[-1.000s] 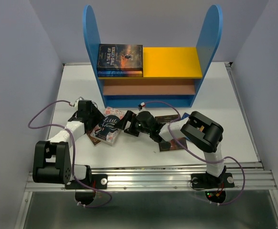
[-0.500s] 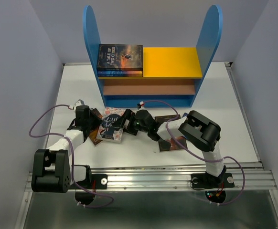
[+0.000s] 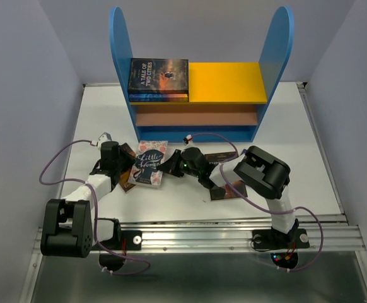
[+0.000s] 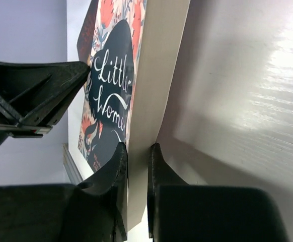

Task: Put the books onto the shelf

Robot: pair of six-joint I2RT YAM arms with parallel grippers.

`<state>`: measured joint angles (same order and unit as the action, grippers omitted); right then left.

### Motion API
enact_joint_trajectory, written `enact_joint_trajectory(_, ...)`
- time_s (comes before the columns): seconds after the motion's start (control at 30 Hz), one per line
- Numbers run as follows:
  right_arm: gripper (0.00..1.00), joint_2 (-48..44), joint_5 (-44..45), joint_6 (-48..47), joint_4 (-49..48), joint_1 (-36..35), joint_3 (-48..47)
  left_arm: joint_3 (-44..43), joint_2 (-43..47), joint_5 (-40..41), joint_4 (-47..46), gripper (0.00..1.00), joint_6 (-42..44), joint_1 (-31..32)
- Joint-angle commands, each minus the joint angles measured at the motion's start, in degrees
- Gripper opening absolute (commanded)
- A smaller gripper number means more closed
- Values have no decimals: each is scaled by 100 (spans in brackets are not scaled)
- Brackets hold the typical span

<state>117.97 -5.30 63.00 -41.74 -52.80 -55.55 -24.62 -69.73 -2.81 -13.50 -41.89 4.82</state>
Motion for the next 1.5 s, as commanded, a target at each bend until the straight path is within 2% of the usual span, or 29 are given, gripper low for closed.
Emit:
enact_joint_trajectory(0.0,1,-301,-296,-359,-1546,-152,17,274,126,-1213,620,14,-232,406)
enact_joint_trajectory(0.07,1,-397,-384,-438,-1784,-152,114,256,266,-1231,690,14,-232,415)
enact_joint_trajectory(0.13,1,-616,-306,-534,-1952,-152,237,213,372,-1205,839,21,-223,415)
enact_joint_trajectory(0.17,1,-713,-218,-535,-1987,-152,420,186,486,-1187,883,27,-223,415)
enact_joint_trajectory(0.2,1,-827,-156,-578,-2109,-152,527,142,548,-1178,927,41,-223,415)
enact_joint_trajectory(0.27,1,-1135,-129,-631,-2268,-100,807,116,741,-1204,1015,52,-188,415)
enact_joint_trajectory(0.3,1,-1249,-147,-657,-2295,-99,887,72,812,-1213,1024,65,-179,415)
enact_joint_trajectory(0.37,1,-1548,-190,-623,-2278,49,1115,28,961,-1292,1068,79,-162,415)
enact_joint_trajectory(0.4,1,-1636,-252,-579,-2269,102,1177,10,1005,-1301,1112,82,-162,406)
enact_joint_trajectory(0.63,1,-2304,-929,36,-2559,638,1872,45,1164,-1862,894,91,84,406)
enact_joint_trajectory(0.73,1,-2637,-1017,-16,-2384,692,1986,307,1444,-2835,272,92,23,406)
enact_joint_trajectory(0.87,1,-3051,-1104,-148,-2058,893,2083,555,1865,-3602,-311,95,-196,406)
enact_joint_trajectory(1.07,1,-3553,-1657,-113,-1856,1087,2048,722,2464,-3981,-513,98,-355,415)
enact_joint_trajectory(1.17,1,-3606,-2000,-87,-1733,1087,1952,792,2623,-4201,-707,91,-504,423)
enact_joint_trajectory(1.27,1,-3597,-2177,-86,-1619,1139,1934,748,2780,-4272,-777,62,-583,423)
enact_joint_trajectory(1.3,1,-3606,-2177,-112,-1584,1140,1951,731,2825,-4281,-786,43,-584,423)
enact_joint_trajectory(1.4,1,-3614,-2282,-183,-1461,1140,1890,687,2957,-4386,-812,13,-654,423)
enact_joint_trajectory(1.43,1,-3615,-2309,-296,-1373,1140,1864,669,3000,-4386,-804,0,-680,415)
enact_joint_trajectory(1.47,1,-3641,-2309,-393,-1076,1140,1768,661,3088,-4395,-812,0,-759,423)
